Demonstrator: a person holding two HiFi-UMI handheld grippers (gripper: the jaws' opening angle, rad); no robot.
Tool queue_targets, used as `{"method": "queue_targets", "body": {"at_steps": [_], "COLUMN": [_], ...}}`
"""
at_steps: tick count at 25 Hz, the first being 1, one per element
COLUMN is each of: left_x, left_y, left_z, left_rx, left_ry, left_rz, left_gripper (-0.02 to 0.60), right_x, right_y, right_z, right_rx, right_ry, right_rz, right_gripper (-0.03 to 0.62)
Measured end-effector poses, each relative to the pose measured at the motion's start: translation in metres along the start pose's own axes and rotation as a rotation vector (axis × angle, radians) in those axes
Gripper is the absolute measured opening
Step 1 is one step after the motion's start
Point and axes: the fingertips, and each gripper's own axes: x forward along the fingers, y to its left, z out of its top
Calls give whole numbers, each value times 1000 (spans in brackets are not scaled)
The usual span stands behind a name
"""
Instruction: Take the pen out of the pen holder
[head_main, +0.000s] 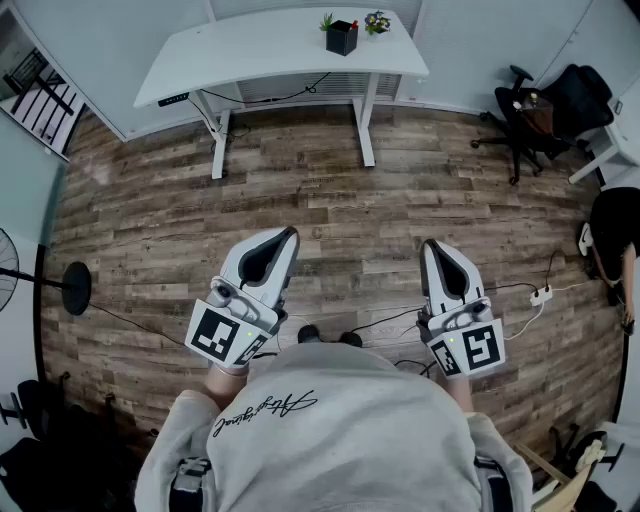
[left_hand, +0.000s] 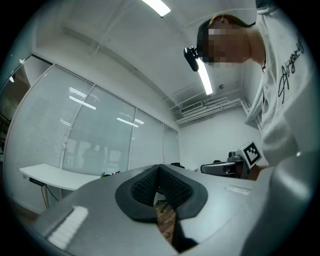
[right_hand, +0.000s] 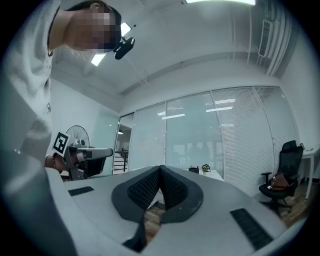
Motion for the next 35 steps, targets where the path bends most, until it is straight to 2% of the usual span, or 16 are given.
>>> {"method": "queue_targets", "body": {"at_steps": [17, 27, 29, 31, 35], "left_x": [-6, -8, -7, -7, -8], "left_y": [0, -2, -2, 0, 9], "left_z": [-3, -2, -3, -5, -5], "left_rx": [-5, 10, 7, 3, -17], "left_ry": [9, 13, 15, 21, 23], "left_rz": [15, 12, 12, 22, 64], "left_gripper": [0, 12, 56, 132, 301], "right_x": [0, 2, 4, 5, 7], "right_y": [8, 9, 9, 9, 7], "right_z": [-3, 0, 0, -1, -2], "right_rx": [4, 0, 8, 21, 36], "right_ry": [7, -16, -18, -23, -24], "right_rz": [19, 0, -1, -1, -20], "right_gripper": [2, 5, 57, 102, 242]}}
